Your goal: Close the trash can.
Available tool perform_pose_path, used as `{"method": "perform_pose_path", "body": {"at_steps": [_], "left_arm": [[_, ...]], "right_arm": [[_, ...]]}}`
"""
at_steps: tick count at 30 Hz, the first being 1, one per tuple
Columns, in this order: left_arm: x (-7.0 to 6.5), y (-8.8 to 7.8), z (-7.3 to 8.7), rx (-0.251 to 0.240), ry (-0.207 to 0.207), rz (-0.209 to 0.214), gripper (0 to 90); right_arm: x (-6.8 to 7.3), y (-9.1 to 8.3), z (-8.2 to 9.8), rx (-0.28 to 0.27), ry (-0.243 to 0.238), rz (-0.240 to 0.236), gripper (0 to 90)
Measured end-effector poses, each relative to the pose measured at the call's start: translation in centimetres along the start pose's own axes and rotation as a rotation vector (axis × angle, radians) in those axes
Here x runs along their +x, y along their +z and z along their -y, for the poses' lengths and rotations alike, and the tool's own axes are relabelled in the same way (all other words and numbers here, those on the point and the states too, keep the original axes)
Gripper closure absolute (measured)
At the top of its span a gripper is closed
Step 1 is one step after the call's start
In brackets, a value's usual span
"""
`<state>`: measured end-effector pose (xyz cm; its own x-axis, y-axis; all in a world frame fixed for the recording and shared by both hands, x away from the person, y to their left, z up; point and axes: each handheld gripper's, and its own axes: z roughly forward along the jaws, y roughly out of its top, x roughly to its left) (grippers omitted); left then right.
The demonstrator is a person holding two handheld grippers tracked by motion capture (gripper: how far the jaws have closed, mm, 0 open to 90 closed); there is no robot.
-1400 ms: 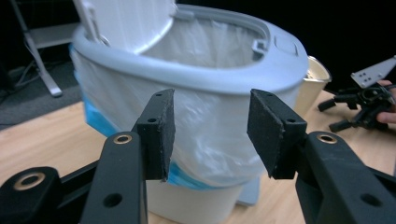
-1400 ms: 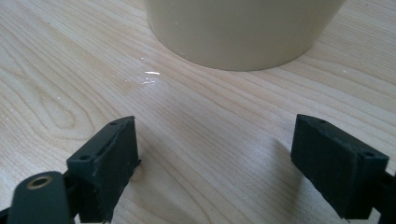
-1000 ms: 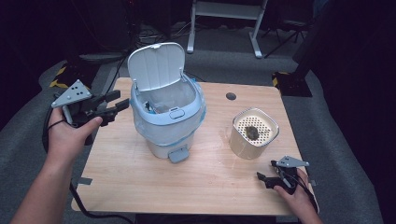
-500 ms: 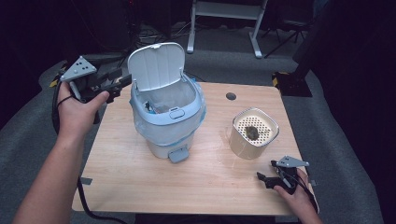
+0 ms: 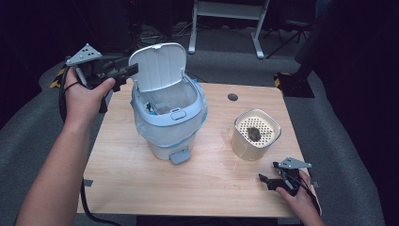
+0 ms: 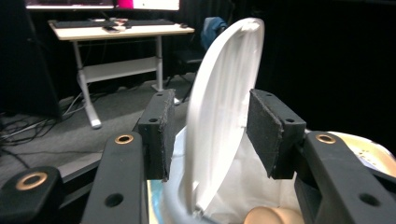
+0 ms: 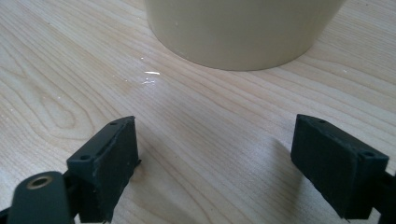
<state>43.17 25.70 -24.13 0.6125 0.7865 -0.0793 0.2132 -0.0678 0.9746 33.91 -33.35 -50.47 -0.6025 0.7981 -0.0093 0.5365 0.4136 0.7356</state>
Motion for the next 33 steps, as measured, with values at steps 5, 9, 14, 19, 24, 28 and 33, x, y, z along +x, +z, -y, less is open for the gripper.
{"method": "perform_pose_path", "body": {"at_steps": [5,9,14,19,24,28,33], "left_arm": [[-0.3,0.3,-0.5,0.013,0.010,0.005,52.1],[-0.4,-0.1,-0.2,0.001,-0.032,0.045,53.4],[-1.9,-1.1,0.1,0.030,-0.008,0.084,55.7],[-3.5,-1.5,0.9,0.069,0.030,0.110,56.1],[-4.8,-1.7,1.9,0.082,0.024,0.150,54.5],[-5.6,-1.5,2.6,0.097,-0.003,0.196,53.7],[-6.9,-0.8,3.2,0.140,-0.014,0.221,55.6]], "right_arm": [[0.0,0.0,0.0,0.000,0.000,0.000,14.9],[0.0,0.0,0.0,0.000,0.000,0.000,15.0],[0.0,0.0,0.0,0.000,0.000,0.000,14.9],[0.0,0.0,0.0,0.000,0.000,0.000,14.9],[0.0,0.0,0.0,0.000,0.000,0.001,15.0],[0.0,0.0,0.0,0.000,0.000,0.001,15.0],[0.0,0.0,0.0,0.000,0.000,0.001,15.0]]}}
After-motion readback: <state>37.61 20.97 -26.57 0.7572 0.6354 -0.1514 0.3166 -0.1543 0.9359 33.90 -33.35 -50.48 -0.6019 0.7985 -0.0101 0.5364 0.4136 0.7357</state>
